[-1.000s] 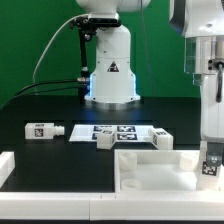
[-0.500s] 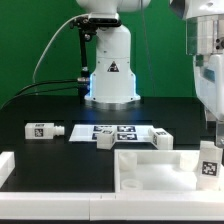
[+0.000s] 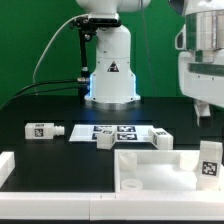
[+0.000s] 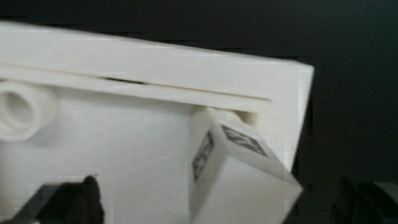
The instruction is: Assemble square table
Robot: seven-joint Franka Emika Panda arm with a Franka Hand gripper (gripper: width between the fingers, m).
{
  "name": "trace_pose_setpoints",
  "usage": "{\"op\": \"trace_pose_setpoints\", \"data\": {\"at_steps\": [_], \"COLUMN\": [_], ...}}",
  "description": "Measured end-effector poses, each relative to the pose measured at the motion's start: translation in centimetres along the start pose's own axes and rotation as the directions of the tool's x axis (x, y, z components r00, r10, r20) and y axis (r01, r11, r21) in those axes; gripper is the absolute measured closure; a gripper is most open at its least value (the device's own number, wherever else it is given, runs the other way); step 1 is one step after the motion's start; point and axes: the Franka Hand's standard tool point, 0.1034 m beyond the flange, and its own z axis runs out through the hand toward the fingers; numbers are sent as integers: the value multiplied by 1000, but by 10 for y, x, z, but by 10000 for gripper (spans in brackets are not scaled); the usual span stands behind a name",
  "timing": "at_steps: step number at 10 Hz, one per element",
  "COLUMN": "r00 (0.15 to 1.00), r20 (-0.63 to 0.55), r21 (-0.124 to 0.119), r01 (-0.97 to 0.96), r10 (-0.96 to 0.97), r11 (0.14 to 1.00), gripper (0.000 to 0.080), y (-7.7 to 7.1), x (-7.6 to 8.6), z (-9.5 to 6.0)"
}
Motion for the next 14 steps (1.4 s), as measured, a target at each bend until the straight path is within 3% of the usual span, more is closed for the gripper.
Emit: {"op": "trace_pose_setpoints", "data": {"at_steps": [1,2,5,6,8,10,11,12,14], "r00": [995,995,959,929,873,780,741,703,574], "r20": [-8,-35,-43,-44,-12,-83,-59,-66,-15], "r21": [-7,34,23,16,-23,-33,-52,-53,-74], "r01": [98,98,281,369,488,619,667,707,816], "r10": [-98,-97,-279,-368,-488,-620,-669,-709,-819], "r11": [995,995,960,929,873,784,743,706,573], "gripper": [151,151,151,151,151,151,151,151,151], "y": [3,0,1,2,21,41,44,40,58], "x": [-2,0,2,2,1,-20,-15,-11,-9], "z": [2,3,4,5,16,28,26,24,28]}}
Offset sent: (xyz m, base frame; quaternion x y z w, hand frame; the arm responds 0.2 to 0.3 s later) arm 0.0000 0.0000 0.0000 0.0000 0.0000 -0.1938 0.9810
